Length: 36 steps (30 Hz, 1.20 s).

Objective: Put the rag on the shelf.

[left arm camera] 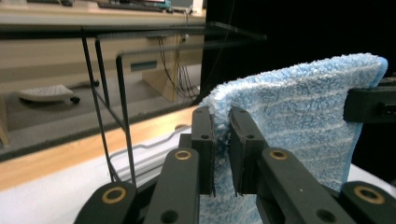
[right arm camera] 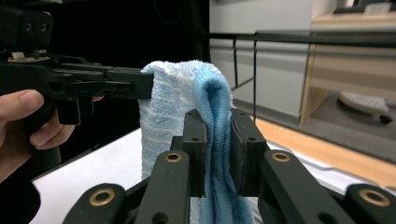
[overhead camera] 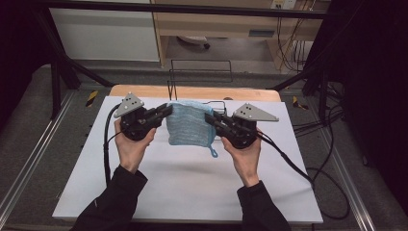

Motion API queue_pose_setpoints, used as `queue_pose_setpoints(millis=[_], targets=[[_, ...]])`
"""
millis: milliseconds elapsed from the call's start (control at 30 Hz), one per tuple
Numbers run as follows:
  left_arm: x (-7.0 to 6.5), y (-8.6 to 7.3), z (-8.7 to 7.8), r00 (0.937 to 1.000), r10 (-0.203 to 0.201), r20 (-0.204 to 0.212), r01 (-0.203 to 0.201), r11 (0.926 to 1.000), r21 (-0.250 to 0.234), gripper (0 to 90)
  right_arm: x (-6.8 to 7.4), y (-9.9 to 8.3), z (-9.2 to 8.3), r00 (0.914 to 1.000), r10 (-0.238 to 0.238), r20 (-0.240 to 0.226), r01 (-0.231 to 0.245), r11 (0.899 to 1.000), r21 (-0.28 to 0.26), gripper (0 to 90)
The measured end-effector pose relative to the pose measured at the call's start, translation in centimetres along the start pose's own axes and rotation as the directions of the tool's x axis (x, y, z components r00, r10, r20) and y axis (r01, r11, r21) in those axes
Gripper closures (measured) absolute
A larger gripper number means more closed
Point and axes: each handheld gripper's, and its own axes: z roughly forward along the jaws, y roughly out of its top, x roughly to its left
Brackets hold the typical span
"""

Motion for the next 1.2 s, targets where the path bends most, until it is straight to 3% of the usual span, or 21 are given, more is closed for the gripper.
queue_pose_setpoints(millis=[400,700,1200], targets=[[-0.2,3.5,0.1,0.9997,0.022,-0.011,-0.022,0.9959,-0.088,81.4,0.0,3.5,-0.3,0.9965,-0.065,0.052,0.069,0.996,-0.065,78.7],[-0.3,5.3,0.3,0.9996,0.023,-0.014,-0.025,0.9883,-0.15,81.5,0.0,6.1,-0.4,0.9908,-0.103,0.088,0.112,0.988,-0.103,78.8],[-0.3,8.8,0.8,0.9992,0.035,-0.018,-0.038,0.9757,-0.216,81.5,-0.5,9.0,-0.4,0.9852,-0.116,0.126,0.136,0.977,-0.165,78.9]])
